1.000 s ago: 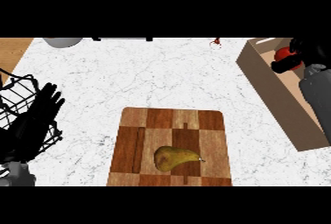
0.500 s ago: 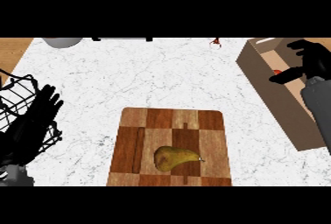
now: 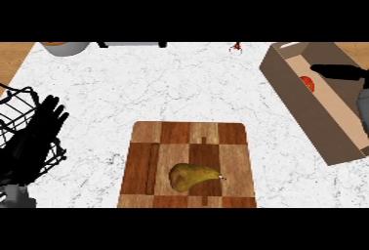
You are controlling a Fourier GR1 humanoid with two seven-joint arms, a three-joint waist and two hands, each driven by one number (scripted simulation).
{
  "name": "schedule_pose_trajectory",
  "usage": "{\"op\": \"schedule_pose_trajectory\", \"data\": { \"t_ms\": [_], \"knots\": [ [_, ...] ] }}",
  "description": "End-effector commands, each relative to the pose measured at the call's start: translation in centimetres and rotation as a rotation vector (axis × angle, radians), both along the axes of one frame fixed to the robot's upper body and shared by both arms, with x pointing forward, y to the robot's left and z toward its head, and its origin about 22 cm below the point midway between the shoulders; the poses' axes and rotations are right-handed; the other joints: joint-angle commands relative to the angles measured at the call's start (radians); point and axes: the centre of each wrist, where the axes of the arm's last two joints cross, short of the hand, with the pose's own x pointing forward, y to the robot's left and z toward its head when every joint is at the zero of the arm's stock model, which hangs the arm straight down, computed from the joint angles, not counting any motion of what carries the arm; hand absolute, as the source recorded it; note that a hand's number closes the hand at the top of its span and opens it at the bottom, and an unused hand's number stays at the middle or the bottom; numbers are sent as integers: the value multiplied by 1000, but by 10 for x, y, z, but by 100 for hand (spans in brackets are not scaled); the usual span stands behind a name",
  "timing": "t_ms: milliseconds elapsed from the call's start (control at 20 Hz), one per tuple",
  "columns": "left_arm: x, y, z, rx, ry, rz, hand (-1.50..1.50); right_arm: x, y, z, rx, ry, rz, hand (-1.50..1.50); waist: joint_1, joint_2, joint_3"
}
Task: Pick the tomato from the cutting board and place it in the cardboard box
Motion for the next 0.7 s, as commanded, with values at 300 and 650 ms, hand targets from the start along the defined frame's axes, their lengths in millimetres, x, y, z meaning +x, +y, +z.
{"op": "schedule_pose_trajectory", "data": {
  "t_ms": [300,650],
  "knots": [
    [5,-4,-3,3,11,9,0,-71,-87,11,133,-165,-68,-150,-3,0,-1],
    [6,11,3,13,3,1,0,-133,-112,12,143,-112,8,-150,-2,0,-1]
  ]
}}
